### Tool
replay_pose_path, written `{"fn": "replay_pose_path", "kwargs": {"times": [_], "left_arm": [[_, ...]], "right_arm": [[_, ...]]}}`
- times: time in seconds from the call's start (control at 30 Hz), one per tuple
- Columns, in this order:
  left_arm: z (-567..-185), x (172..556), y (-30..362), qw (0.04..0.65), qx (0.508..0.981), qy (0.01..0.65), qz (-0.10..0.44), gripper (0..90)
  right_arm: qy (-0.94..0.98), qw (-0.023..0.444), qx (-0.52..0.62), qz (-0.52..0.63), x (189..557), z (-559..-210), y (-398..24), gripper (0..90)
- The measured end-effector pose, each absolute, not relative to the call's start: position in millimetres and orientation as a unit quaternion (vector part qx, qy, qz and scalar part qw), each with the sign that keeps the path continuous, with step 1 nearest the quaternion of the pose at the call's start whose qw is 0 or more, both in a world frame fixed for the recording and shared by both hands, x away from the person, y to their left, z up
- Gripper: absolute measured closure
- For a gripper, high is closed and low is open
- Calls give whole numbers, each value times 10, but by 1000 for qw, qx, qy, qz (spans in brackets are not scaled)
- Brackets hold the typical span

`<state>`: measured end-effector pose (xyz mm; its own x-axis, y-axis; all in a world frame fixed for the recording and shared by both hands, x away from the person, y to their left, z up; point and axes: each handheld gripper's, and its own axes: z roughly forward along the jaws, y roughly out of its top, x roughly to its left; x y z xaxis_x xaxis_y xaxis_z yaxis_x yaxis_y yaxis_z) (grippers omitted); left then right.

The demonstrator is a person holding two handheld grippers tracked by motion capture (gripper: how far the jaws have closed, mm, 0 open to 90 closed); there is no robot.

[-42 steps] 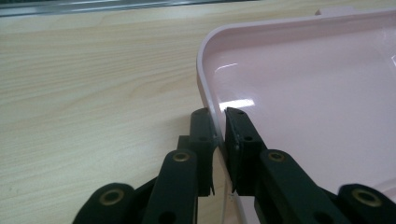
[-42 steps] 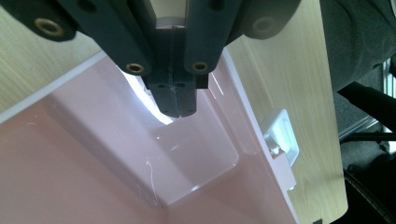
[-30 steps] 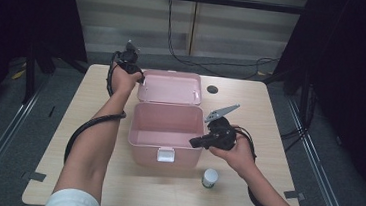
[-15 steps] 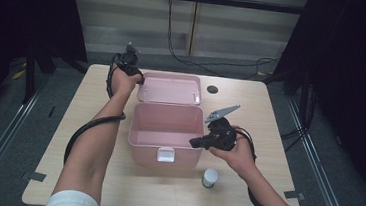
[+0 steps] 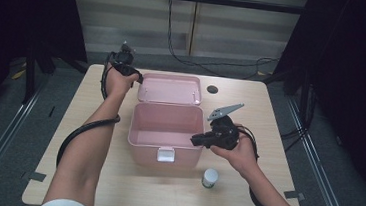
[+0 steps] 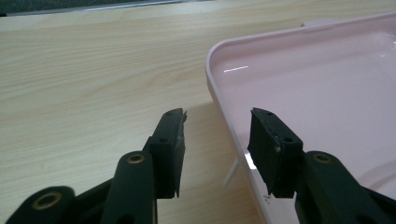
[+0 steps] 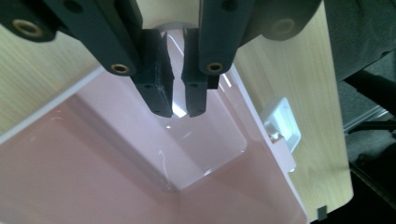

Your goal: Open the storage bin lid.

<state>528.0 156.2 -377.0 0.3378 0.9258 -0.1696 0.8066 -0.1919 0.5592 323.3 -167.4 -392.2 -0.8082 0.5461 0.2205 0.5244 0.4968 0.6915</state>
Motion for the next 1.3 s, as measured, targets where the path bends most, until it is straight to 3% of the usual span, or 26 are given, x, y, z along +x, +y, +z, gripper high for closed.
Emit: {"fn": "replay_pose_path", "kwargs": {"times": [0.5, 1.07, 1.3], "left_arm": [[-3608, 4895, 1897, 285, 762, 575, 86, 428], [-3822, 4540, 2125, 290, 773, 560, 75, 351], [-3959, 4407, 2244, 298, 768, 562, 71, 345]], "right_arm": [[861, 42, 333, 383, 3166, -3803, -1711, 698], [852, 55, 359, 378, 3119, -3718, -1918, 496], [851, 52, 370, 368, 3084, -3801, -2034, 454]]}}
